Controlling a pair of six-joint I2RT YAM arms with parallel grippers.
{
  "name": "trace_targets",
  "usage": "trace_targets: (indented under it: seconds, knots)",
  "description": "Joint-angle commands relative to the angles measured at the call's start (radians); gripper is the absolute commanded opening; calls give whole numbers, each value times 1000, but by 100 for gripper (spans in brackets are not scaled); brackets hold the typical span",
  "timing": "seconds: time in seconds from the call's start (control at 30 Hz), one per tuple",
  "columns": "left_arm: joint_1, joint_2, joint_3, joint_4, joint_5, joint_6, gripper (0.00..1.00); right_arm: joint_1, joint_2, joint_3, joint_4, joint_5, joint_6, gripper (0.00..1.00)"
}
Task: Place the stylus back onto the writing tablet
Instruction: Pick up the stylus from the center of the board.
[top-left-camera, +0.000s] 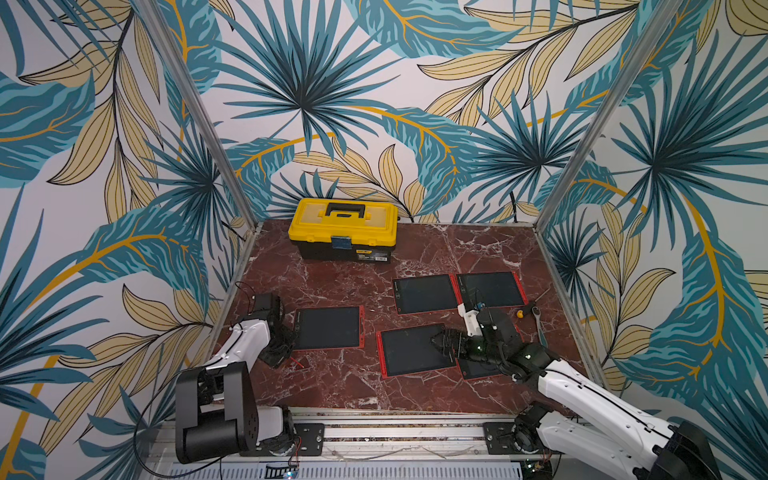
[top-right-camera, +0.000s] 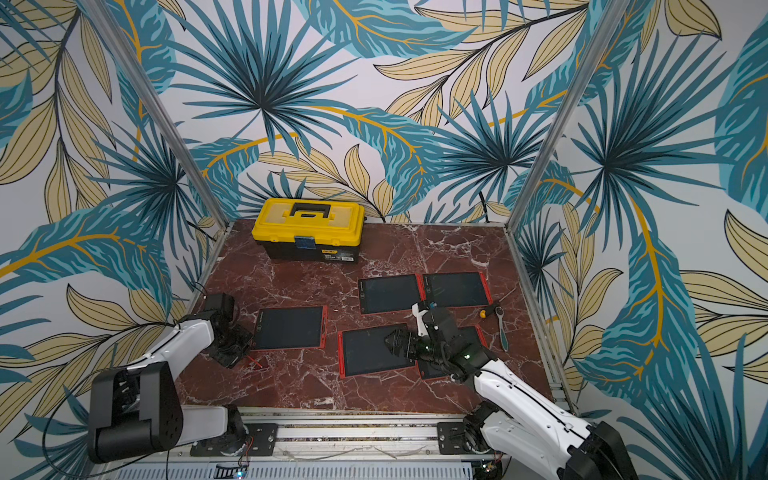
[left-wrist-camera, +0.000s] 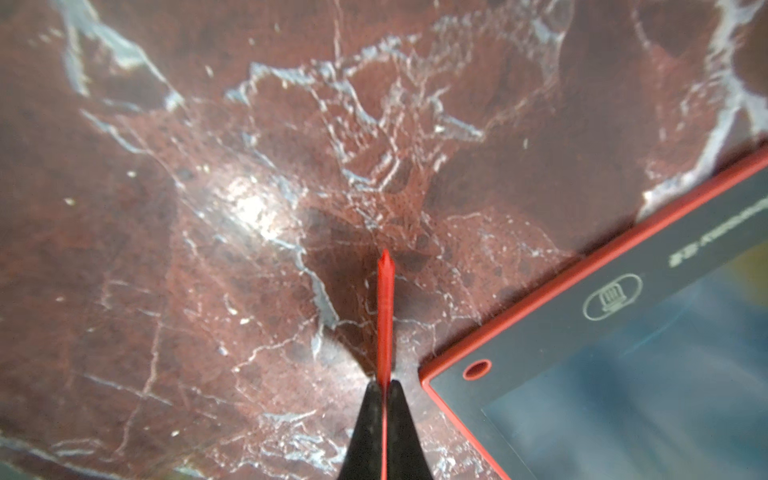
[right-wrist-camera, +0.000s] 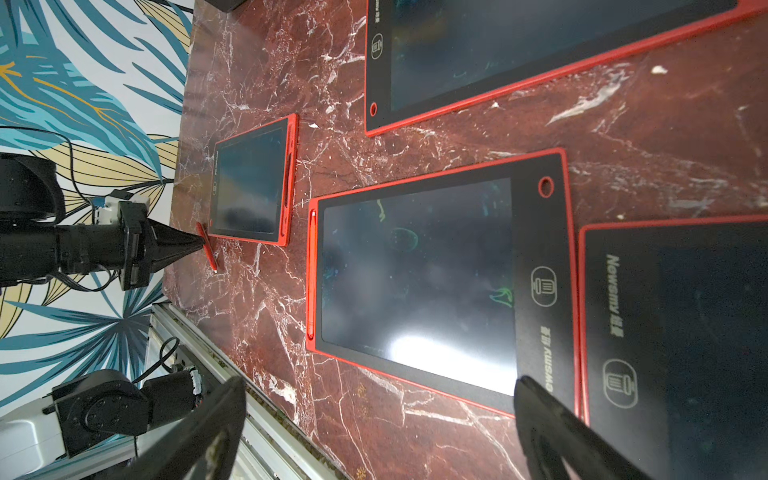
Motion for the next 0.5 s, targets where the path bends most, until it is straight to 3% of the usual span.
trace_targets:
  seconds: [0.0, 0.47]
  knots:
    - [9, 16, -42, 20, -5, 14, 5, 6, 0, -7, 6, -8, -1, 100]
    - [9, 40, -103, 72, 4, 6, 6, 5, -1, -4, 5, -8, 2, 99]
